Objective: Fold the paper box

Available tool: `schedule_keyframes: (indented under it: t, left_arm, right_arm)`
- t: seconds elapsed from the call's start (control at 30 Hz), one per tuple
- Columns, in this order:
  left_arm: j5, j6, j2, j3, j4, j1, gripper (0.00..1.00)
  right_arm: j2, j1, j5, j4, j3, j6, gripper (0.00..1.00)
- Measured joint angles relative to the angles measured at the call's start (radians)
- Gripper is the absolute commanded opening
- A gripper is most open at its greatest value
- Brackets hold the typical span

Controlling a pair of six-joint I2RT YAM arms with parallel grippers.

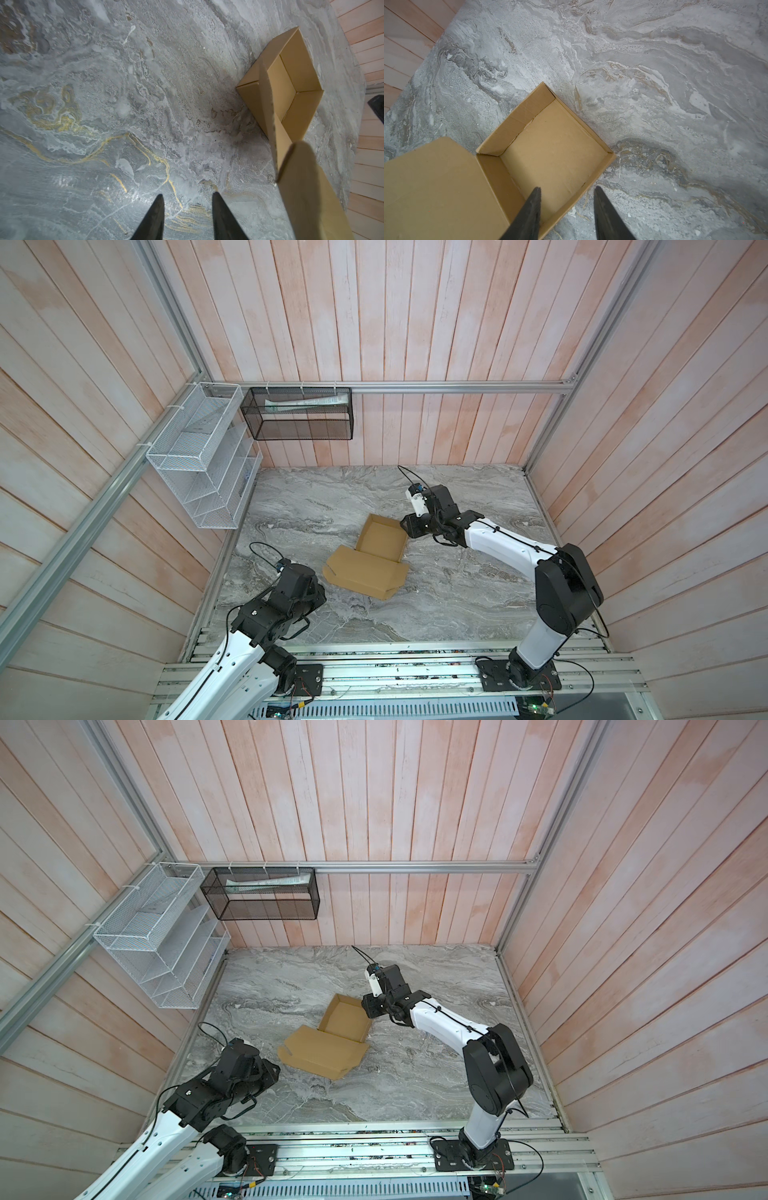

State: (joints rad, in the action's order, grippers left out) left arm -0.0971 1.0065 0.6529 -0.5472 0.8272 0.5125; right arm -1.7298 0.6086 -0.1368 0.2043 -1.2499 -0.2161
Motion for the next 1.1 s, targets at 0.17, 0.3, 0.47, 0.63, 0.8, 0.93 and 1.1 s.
schedule_keyframes:
  t: [0.17,0.3,0.47,0.63,0.8,0.93,1.1]
  left_arm:
    - [-0.018,0.076,-0.024,0.055,-0.048,0.044,0.38]
    - [-0.055,0.132,-0.085,0.098,-0.103,0.099,0.38]
    - [-0.109,0.187,-0.117,0.172,-0.193,0.187,0.38]
    - [-0.151,0.220,-0.098,0.216,-0.274,0.243,0.38]
    - [-0.178,0.226,-0.058,0.220,-0.359,0.248,0.38]
    - [-0.178,0.224,-0.018,0.223,-0.433,0.248,0.38]
    - [-0.177,0.217,0.027,0.224,-0.501,0.248,0.38]
  right_arm:
    - [-0.032,0.006,-0.023,0.003,-0.008,0.020,0.42]
    - [-0.066,0.011,-0.036,0.005,-0.011,0.039,0.42]
    - [-0.108,0.013,-0.048,0.008,-0.035,0.058,0.42]
    - [-0.126,0.016,-0.060,0.014,-0.051,0.064,0.42]
    - [-0.143,0.037,-0.069,0.018,-0.055,0.068,0.41]
    - [-0.154,0.051,-0.078,0.030,-0.055,0.068,0.41]
    - [-0.156,0.058,-0.098,0.032,-0.055,0.063,0.41]
